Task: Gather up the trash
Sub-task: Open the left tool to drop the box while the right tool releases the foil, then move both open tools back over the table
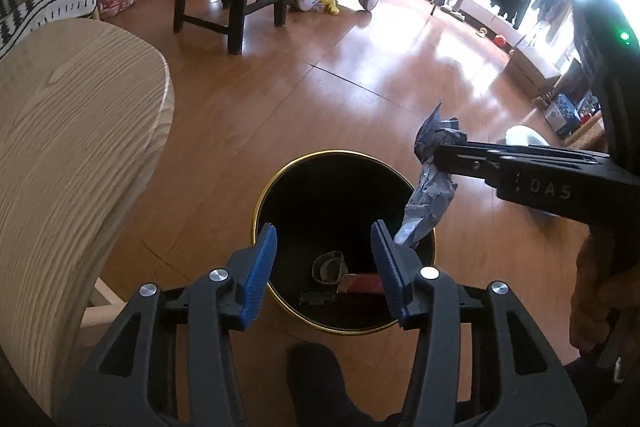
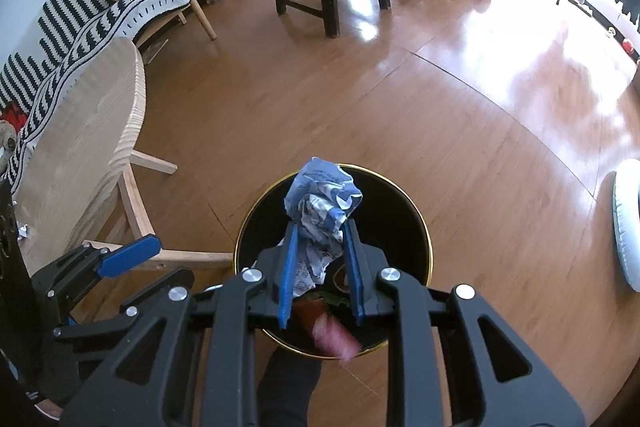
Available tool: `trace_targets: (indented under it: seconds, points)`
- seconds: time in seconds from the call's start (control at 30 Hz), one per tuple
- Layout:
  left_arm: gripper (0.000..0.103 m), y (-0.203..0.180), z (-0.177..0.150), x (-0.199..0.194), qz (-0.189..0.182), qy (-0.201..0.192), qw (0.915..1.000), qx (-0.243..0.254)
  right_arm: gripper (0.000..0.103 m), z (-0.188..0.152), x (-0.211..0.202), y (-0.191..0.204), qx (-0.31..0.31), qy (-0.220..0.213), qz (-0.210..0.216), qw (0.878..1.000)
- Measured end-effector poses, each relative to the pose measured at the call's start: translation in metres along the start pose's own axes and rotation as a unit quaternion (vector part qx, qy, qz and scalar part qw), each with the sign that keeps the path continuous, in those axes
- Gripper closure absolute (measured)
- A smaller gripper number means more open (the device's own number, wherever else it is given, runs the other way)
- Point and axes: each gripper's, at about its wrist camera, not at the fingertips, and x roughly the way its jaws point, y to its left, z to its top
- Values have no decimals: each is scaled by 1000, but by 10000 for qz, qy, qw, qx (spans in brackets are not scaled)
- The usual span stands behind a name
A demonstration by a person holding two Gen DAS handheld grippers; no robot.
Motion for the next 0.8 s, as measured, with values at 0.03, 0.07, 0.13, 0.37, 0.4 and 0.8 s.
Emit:
trace_targets:
  seconds: [0.03,0.07,0.13,0.37,0.4,0.8]
  points:
    - [54,-1,0,0,-12,-2,10000,3,80,0,1,-2,21,12,-2,10000]
    - [53,-1,0,1,-17,2,10000,4,80,1,1,-4,58,14,0,10000]
    - [40,-2,0,0,-33,11,10000,14,65,2,1,-5,136,6,-20,9999]
    - [14,-3,-2,-9,-55,-81,10000,14,26,3,-4,-9,282,-96,-9,9996]
    - [14,-3,-3,-10,-45,-89,9999,11,26,3,-5,-9,298,-107,-6,9995]
    - [12,21,-8,-74,104,-491,9987,-62,25,12,-40,57,-180,-536,232,9981]
